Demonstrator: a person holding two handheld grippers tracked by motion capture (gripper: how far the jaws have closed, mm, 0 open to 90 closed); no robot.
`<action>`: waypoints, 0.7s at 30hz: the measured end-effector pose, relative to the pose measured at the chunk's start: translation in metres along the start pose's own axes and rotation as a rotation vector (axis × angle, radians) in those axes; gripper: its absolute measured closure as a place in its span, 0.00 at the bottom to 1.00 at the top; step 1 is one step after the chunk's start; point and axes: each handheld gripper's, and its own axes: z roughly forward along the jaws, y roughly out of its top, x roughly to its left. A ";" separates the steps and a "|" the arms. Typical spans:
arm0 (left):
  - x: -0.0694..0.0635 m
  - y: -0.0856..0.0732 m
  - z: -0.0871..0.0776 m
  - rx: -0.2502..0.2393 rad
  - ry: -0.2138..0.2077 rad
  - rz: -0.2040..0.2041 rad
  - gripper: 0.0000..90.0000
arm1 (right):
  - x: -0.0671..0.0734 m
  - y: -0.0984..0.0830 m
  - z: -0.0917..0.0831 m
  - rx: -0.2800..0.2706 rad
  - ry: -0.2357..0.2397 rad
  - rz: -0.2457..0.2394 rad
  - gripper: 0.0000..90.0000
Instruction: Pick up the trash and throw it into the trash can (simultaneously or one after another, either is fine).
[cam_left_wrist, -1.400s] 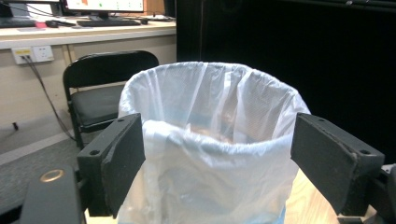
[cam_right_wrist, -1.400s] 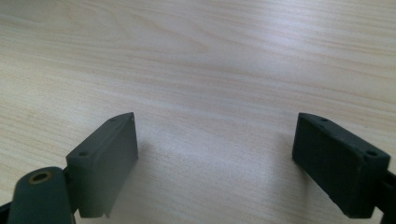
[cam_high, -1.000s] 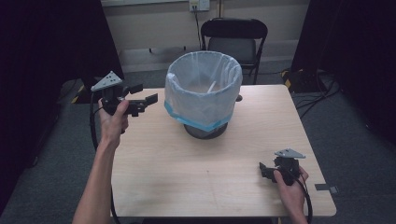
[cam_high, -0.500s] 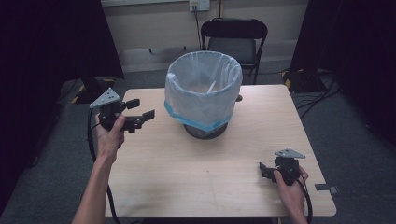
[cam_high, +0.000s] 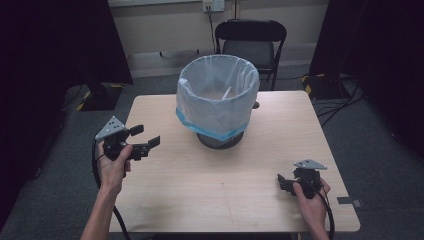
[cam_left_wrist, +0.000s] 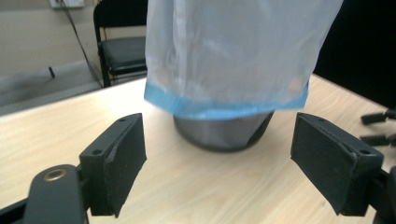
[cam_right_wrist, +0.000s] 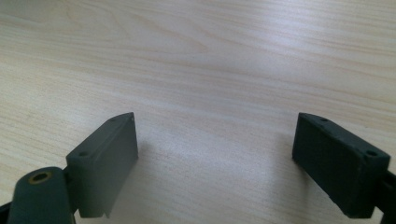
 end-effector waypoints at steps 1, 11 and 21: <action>0.000 -0.003 0.001 0.020 0.006 0.000 0.20 | 0.000 0.000 0.000 0.000 0.000 0.000 0.15; -0.005 -0.041 0.005 0.121 0.001 0.016 0.19 | 0.000 0.000 0.000 0.000 0.000 0.000 0.15; -0.008 -0.086 0.015 0.227 0.037 0.003 0.19 | 0.000 0.000 0.000 0.000 0.000 0.000 0.15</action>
